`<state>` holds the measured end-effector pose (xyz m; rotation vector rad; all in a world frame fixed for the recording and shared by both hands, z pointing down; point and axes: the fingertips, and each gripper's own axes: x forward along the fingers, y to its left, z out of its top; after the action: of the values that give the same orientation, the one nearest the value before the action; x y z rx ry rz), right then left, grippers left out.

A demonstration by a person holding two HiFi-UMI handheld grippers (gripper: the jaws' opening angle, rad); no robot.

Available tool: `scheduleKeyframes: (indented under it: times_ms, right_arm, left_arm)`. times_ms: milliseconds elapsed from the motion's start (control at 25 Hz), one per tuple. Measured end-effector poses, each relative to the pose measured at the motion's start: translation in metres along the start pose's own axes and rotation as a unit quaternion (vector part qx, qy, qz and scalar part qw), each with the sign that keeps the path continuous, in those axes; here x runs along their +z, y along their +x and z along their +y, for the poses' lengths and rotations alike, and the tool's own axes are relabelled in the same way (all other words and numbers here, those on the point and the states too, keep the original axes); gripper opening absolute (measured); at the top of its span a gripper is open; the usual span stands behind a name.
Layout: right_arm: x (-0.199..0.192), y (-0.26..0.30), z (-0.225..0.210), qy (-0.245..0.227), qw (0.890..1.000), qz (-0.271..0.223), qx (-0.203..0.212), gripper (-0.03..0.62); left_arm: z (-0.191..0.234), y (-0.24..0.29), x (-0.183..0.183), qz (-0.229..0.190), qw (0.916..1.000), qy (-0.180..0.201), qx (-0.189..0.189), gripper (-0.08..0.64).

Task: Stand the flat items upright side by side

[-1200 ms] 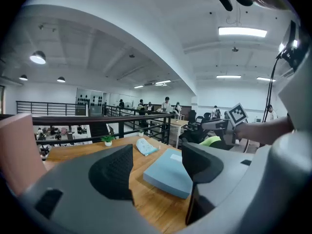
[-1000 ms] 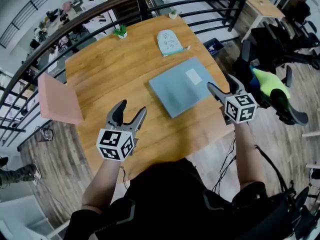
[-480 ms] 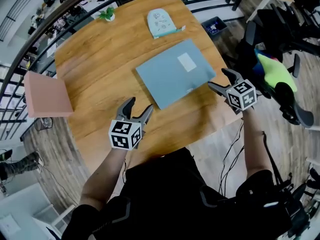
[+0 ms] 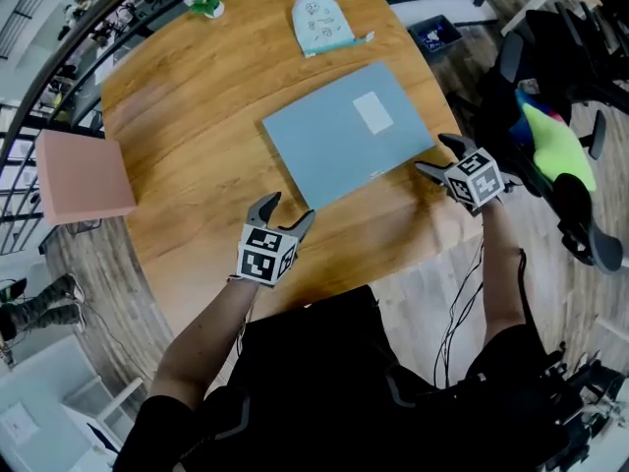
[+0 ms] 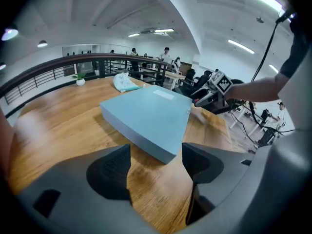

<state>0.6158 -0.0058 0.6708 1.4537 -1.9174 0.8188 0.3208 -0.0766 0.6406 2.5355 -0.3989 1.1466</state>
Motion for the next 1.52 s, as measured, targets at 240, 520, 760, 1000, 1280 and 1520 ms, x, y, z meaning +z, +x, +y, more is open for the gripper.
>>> scheduleKeyframes:
  times_ms: [240, 520, 760, 1000, 1280, 1520]
  right_arm:
    - [-0.014, 0.029, -0.003, -0.025, 0.999, 0.034, 0.021, 0.377]
    - [-0.013, 0.041, -0.001, -0.071, 0.996, 0.038, 0.036, 0.363]
    - [-0.012, 0.042, 0.001, -0.073, 0.996, 0.037, 0.043, 0.343]
    - [-0.009, 0.034, 0.006, -0.086, 0.995, 0.036, 0.028, 0.313]
    - [0.024, 0.004, 0.021, -0.119, 0.993, 0.019, 0.004, 0.302]
    - [0.063, -0.023, 0.046, -0.155, 0.988, 0.002, -0.017, 0.291]
  left_arm:
    - [-0.001, 0.023, -0.013, 0.037, 0.9987, 0.036, 0.002, 0.331]
    - [-0.008, 0.042, -0.013, 0.056, 0.9965, 0.058, -0.021, 0.33]
    - [-0.011, 0.048, -0.012, 0.068, 0.996, 0.04, -0.042, 0.32]
    - [-0.005, 0.048, -0.015, 0.076, 0.9962, 0.019, -0.037, 0.298]
    - [0.001, 0.042, -0.021, 0.078, 0.996, 0.031, -0.032, 0.288]
    - [0.012, 0.038, -0.03, 0.09, 0.9943, 0.053, -0.019, 0.288]
